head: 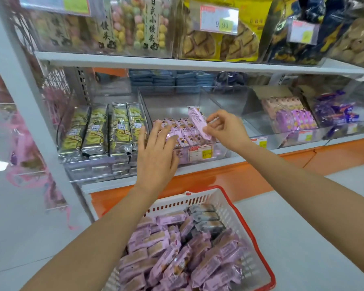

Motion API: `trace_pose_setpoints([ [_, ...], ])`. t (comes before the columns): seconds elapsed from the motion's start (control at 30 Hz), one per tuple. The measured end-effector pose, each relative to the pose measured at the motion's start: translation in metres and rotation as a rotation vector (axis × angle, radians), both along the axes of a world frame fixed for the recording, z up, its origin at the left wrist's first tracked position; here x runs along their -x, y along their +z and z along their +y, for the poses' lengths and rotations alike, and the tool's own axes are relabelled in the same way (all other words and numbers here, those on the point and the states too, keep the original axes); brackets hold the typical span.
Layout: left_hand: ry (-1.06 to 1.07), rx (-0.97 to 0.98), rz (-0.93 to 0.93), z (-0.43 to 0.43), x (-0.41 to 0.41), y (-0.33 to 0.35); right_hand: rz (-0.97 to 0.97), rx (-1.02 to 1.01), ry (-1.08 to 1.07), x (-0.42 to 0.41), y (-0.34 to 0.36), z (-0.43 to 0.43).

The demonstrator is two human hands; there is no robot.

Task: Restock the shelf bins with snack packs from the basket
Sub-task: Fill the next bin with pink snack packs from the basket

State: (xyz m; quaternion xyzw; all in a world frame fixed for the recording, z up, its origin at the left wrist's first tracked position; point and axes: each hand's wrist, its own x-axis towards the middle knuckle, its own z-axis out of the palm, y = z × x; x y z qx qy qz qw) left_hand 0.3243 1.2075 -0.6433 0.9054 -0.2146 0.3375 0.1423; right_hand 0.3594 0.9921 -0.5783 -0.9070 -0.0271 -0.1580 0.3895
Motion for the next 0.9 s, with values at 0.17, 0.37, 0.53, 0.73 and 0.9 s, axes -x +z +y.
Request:
trace_pose_setpoints([
  [0.17,0.078,-0.274,0.070,0.015,-0.010,-0.019,0.046,0.353,-0.178,-0.059,-0.007,-0.001],
  [0.37,0.068,-0.289,-0.034,0.018,-0.022,-0.036,0.162,0.694,-0.251,-0.123,-0.024,0.012],
  [0.53,0.051,-0.275,-0.088,0.019,-0.026,-0.040,0.203,0.779,-0.304,-0.154,-0.043,0.017],
  [0.73,0.037,-0.260,-0.125,0.020,-0.030,-0.045,0.267,0.736,-0.311,-0.173,-0.056,0.017],
  [0.9,0.042,-0.270,-0.126,0.021,-0.030,-0.046,0.360,0.726,-0.285,-0.170,-0.060,0.013],
])
